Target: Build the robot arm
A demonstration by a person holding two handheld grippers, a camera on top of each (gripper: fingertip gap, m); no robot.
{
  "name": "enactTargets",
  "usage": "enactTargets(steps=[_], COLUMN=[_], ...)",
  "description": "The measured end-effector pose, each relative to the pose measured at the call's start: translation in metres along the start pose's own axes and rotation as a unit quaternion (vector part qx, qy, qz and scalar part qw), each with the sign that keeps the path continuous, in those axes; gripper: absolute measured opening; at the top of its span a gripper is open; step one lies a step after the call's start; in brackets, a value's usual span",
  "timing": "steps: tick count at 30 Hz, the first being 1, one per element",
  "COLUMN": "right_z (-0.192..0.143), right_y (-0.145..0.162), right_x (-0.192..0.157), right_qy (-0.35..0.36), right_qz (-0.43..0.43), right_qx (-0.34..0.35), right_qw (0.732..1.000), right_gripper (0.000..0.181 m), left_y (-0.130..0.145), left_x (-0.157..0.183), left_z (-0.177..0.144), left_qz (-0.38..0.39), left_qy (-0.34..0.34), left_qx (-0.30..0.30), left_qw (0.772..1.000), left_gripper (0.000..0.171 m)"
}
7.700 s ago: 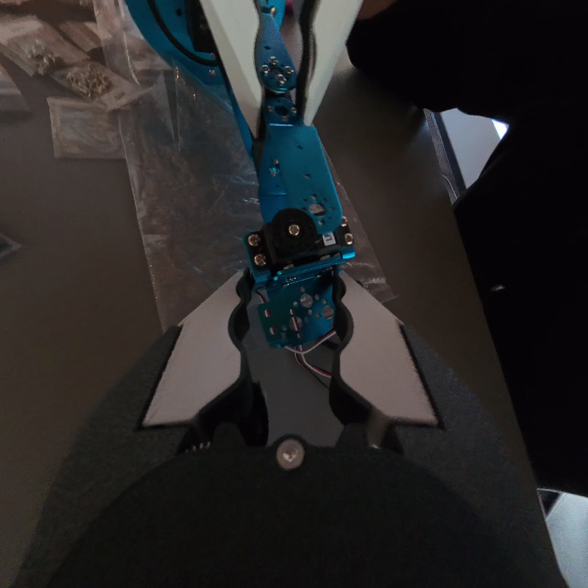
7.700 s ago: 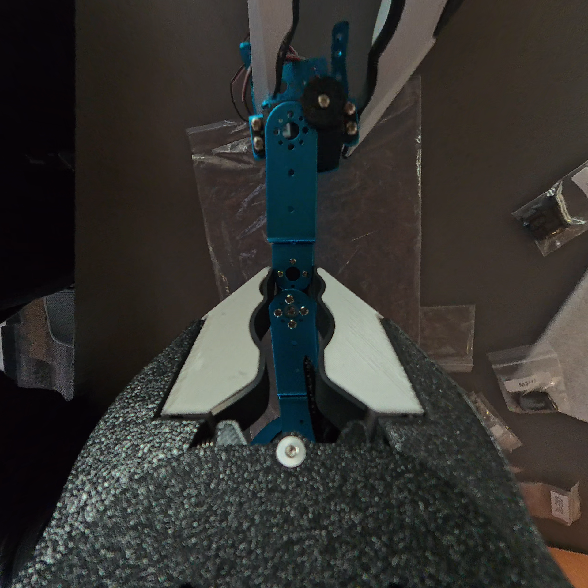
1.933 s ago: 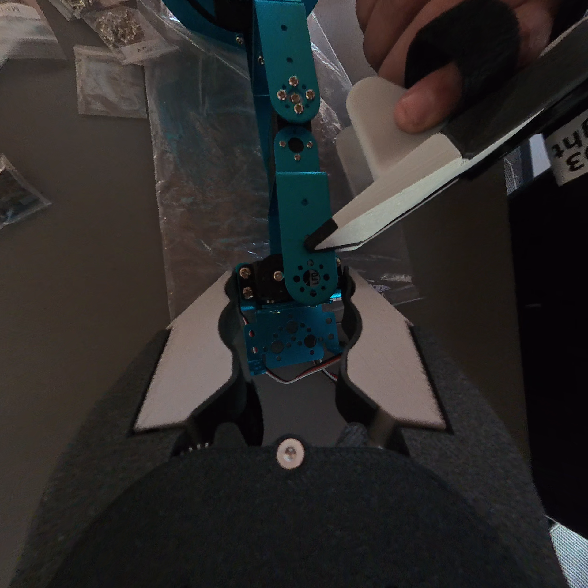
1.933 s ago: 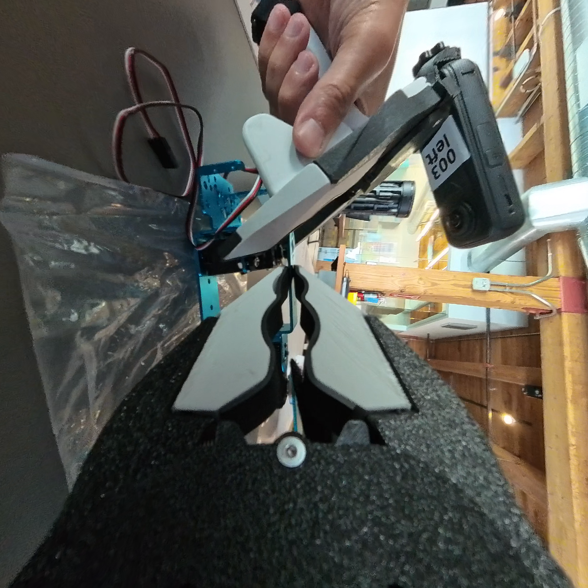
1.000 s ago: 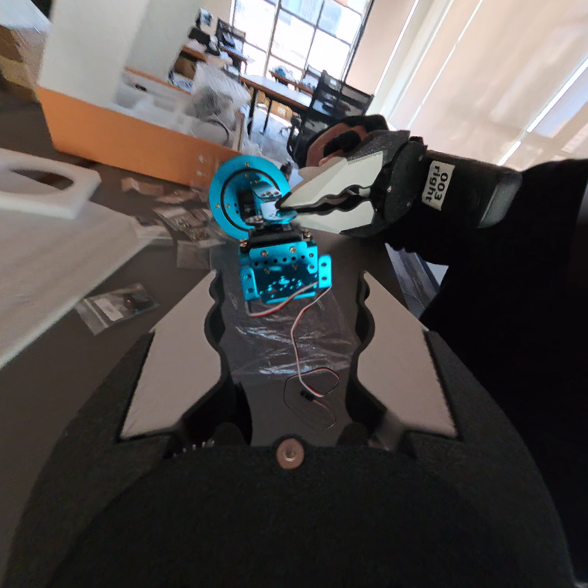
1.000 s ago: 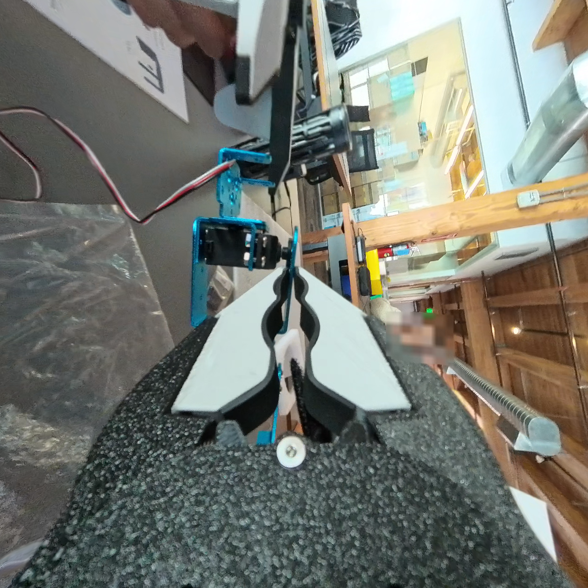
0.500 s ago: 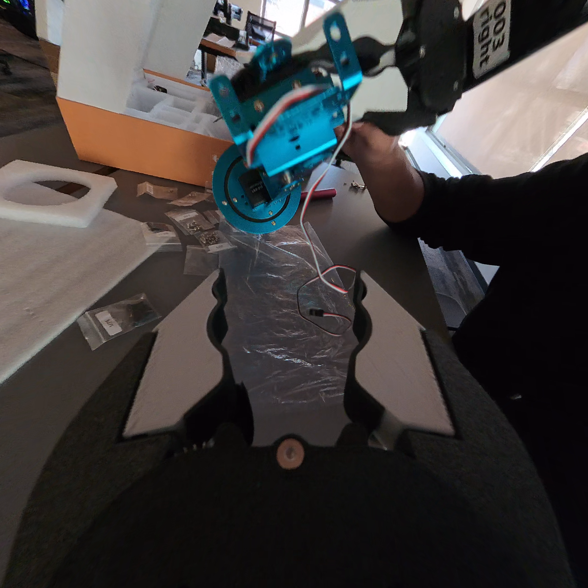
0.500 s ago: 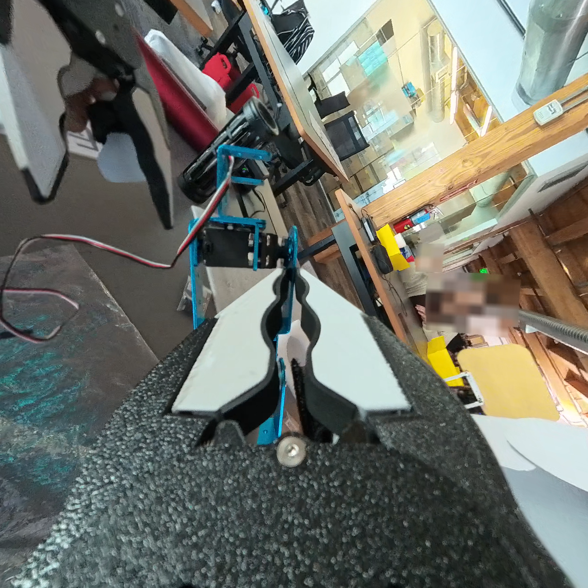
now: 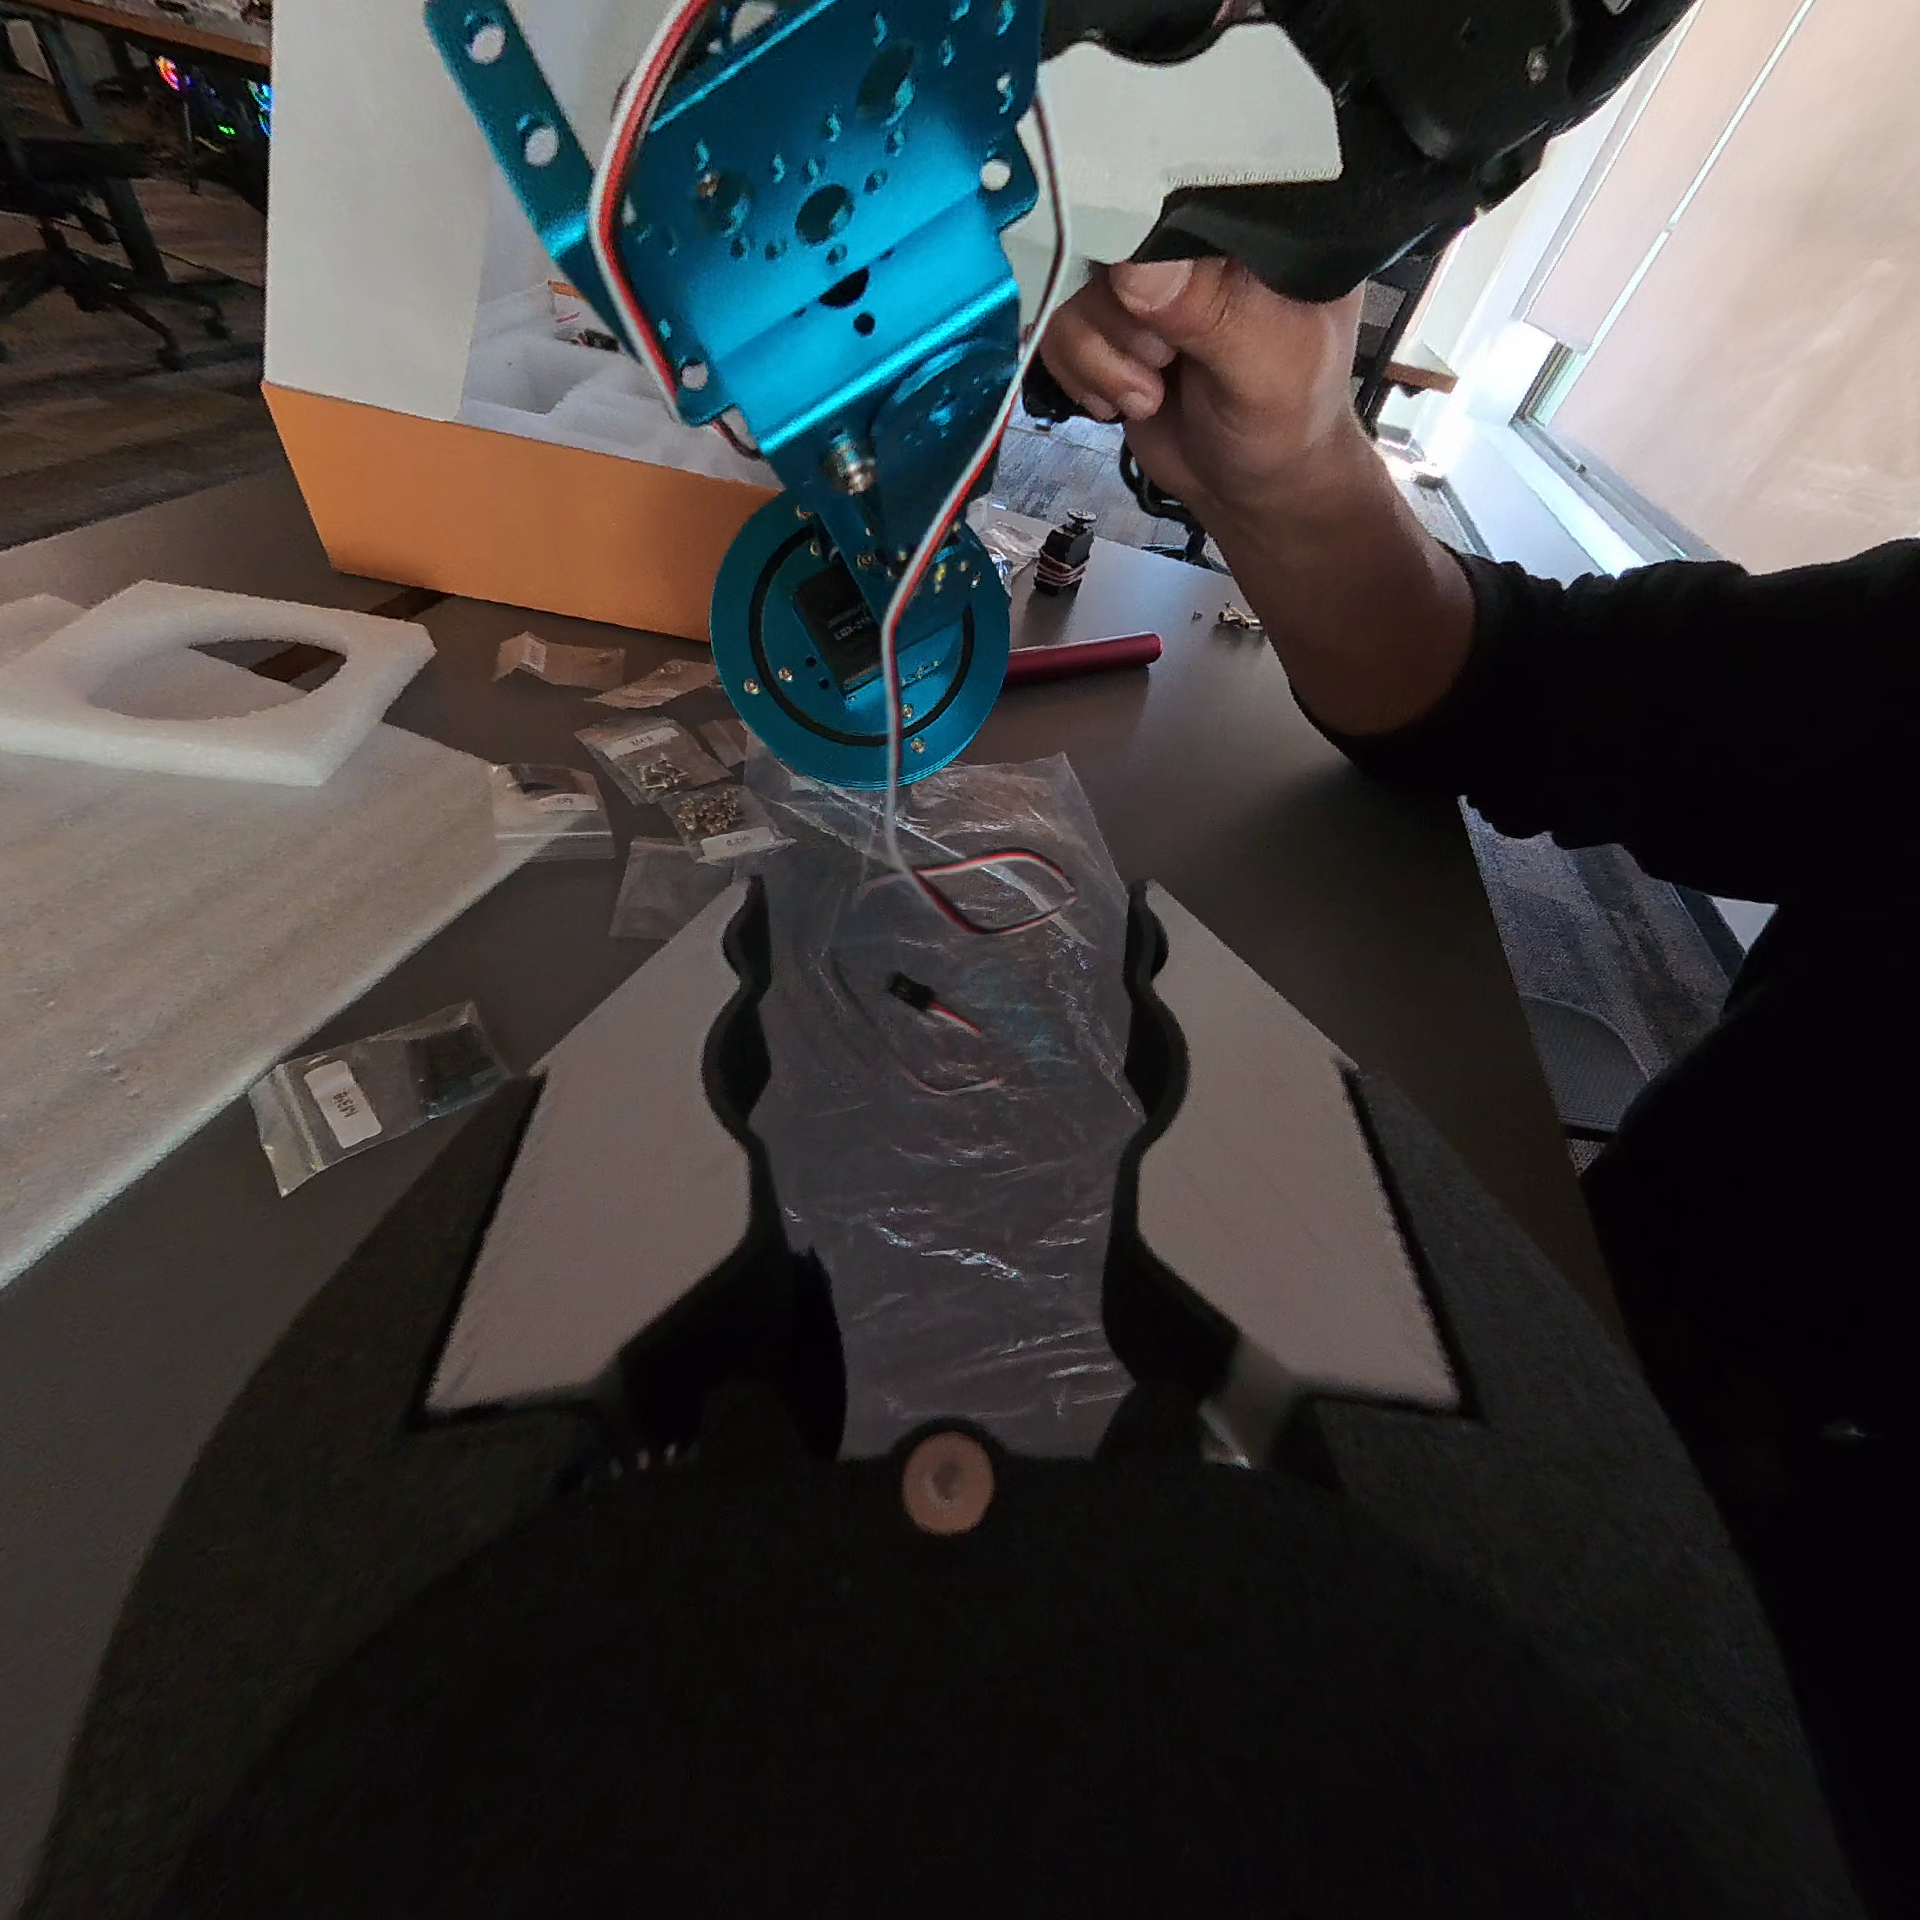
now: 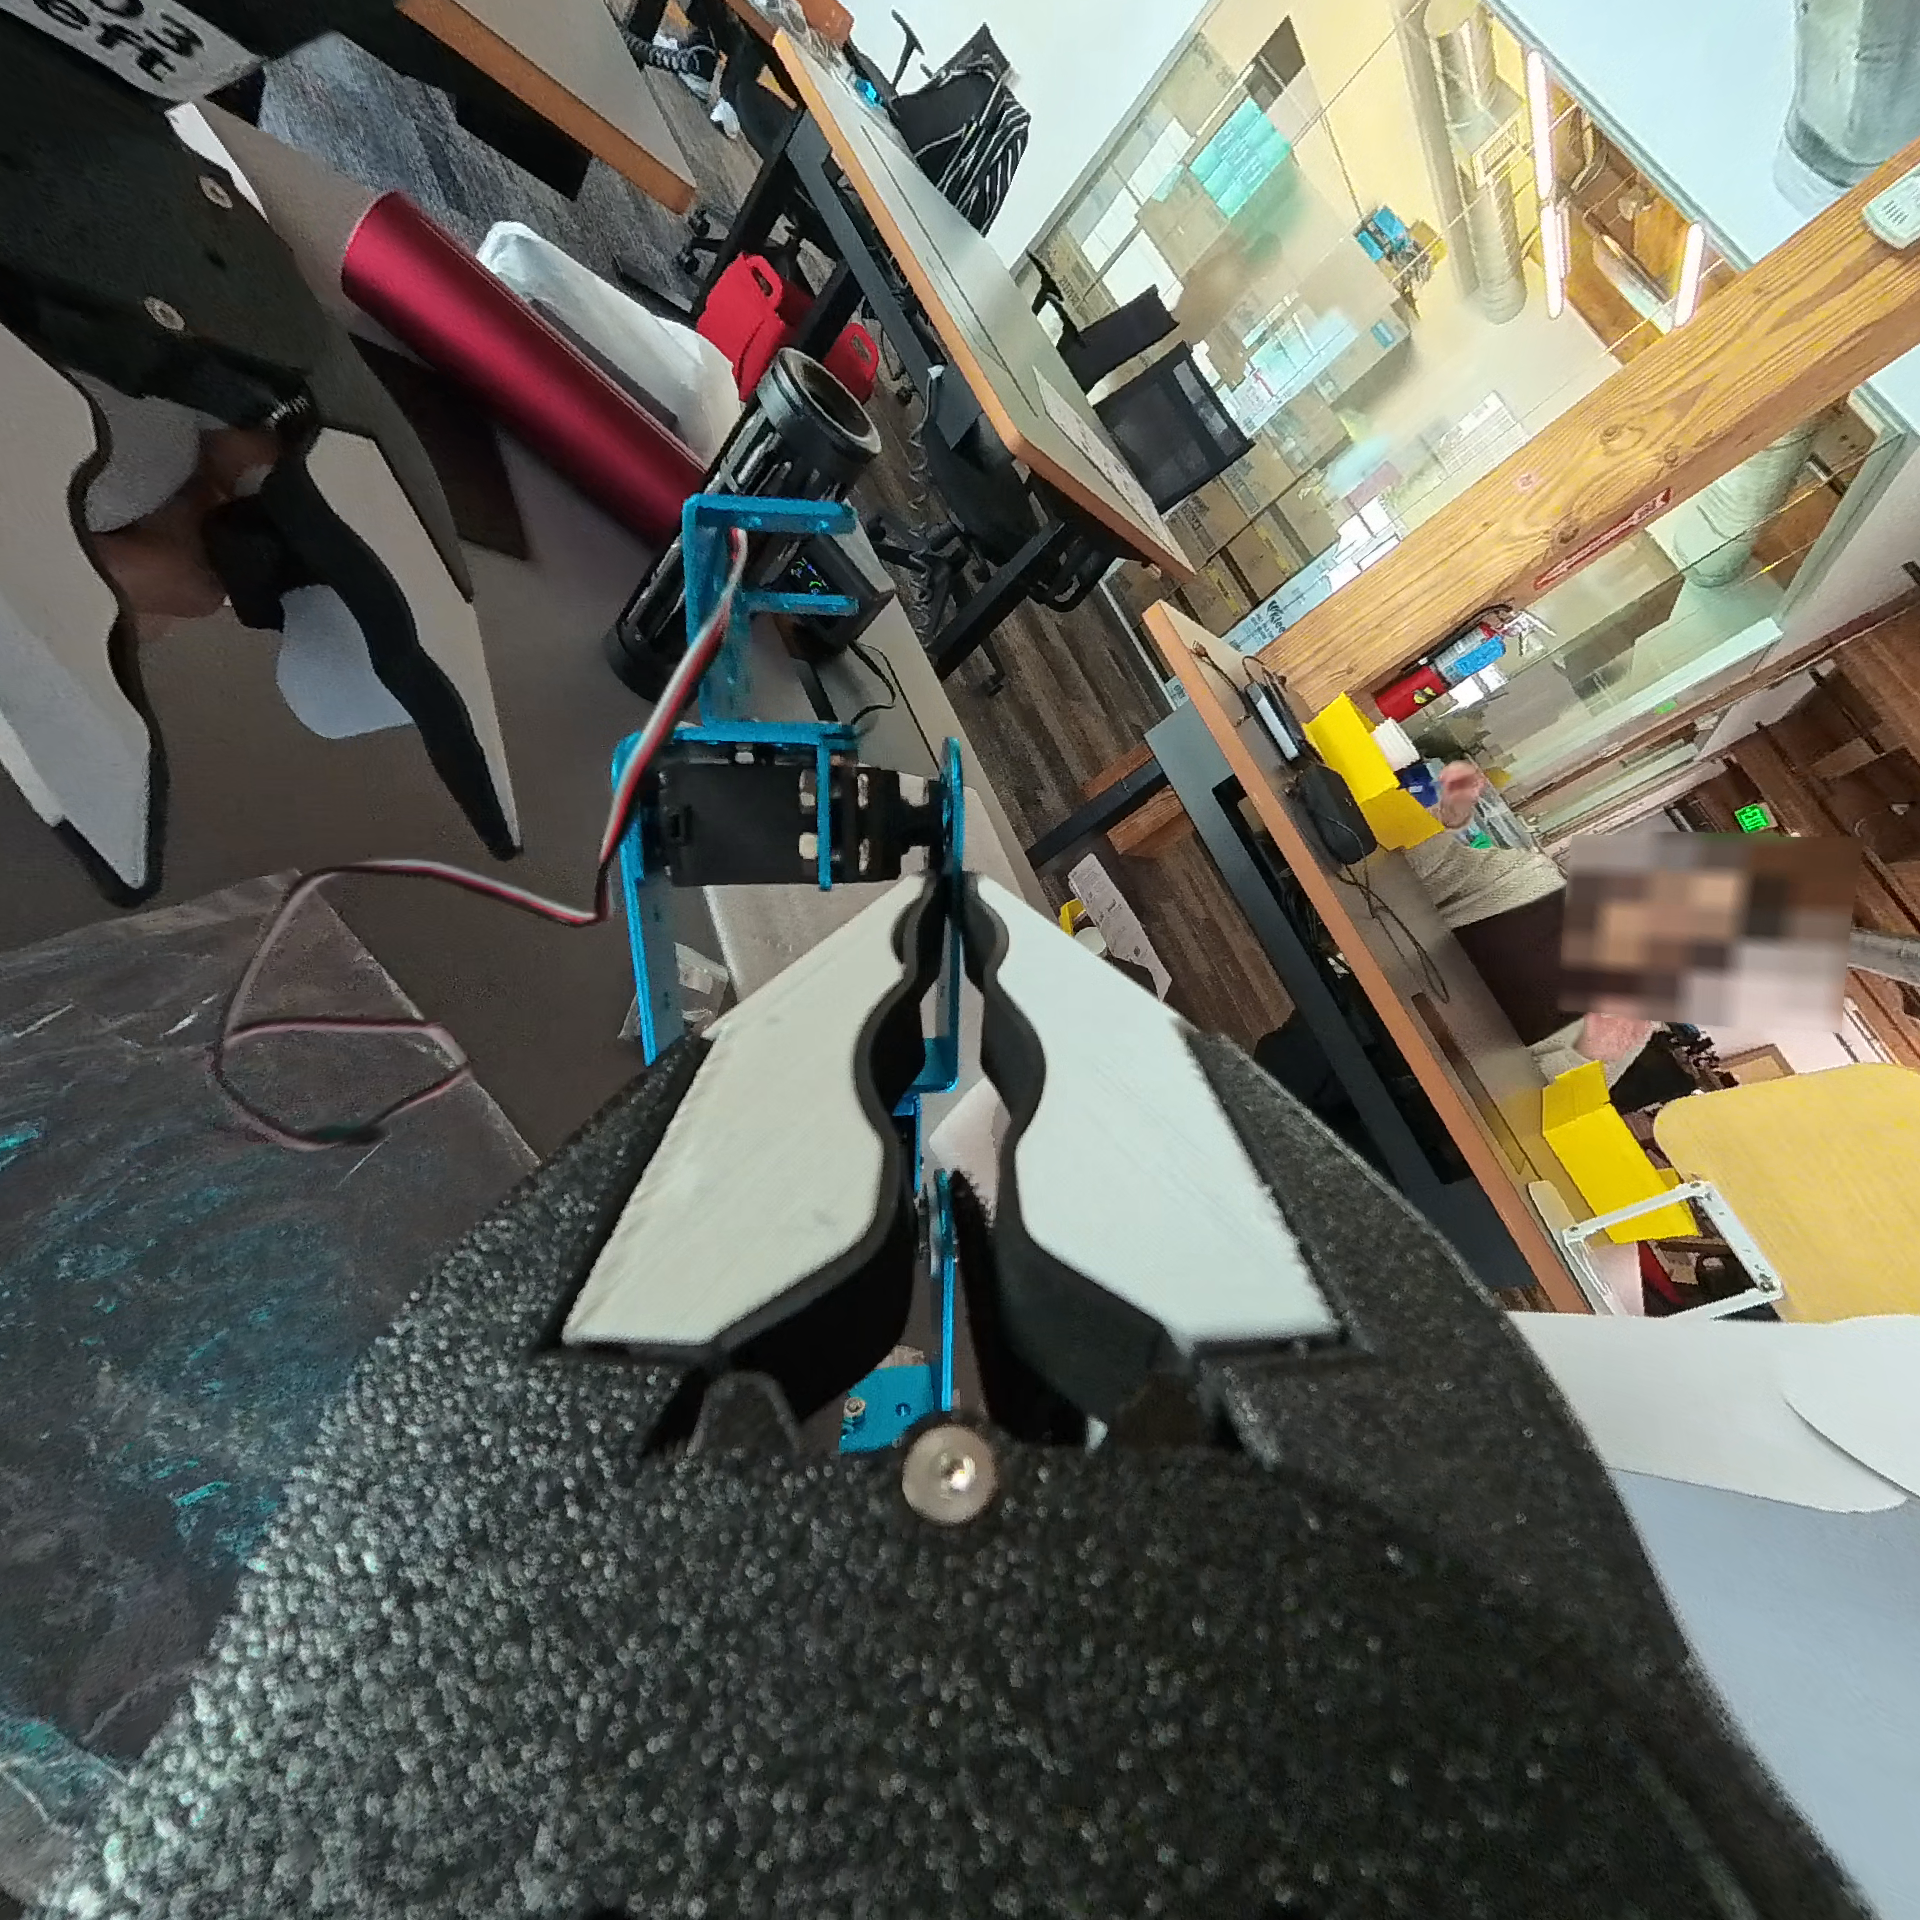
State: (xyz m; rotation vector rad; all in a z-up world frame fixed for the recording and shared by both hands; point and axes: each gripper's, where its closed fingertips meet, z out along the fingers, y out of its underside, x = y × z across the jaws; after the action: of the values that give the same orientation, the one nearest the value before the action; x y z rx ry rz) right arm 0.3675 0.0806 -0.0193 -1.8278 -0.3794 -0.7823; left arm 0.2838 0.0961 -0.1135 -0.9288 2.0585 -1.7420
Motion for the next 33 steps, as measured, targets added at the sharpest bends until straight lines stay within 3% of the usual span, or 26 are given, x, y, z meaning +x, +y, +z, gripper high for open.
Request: enactTargets(steps=[18, 29, 33], right_z=[-0.008, -0.008, -0.004], right_y=[0.008, 0.009, 0.002], right_x=[0.027, 0.028, 0.007], right_qy=[-0.006, -0.007, -0.004], right_qz=[0.054, 0.061, 0.006], right_qx=[0.013, 0.016, 0.005], right_qw=[0.998, 0.998, 1.0], right_gripper=[0.001, 0.001, 0.001], left_y=[0.033, 0.032, 0.014], left_x=[-0.004, 0.001, -0.001], left_z=[0.012, 0.013, 0.0], left_qz=[-0.007, -0.007, -0.023], left_qy=[-0.006, -0.001, 0.003], left_qx=[-0.039, -0.035, -0.009], left_qw=[0.999, 0.999, 1.0], left_gripper=[0.067, 0.067, 0.073])
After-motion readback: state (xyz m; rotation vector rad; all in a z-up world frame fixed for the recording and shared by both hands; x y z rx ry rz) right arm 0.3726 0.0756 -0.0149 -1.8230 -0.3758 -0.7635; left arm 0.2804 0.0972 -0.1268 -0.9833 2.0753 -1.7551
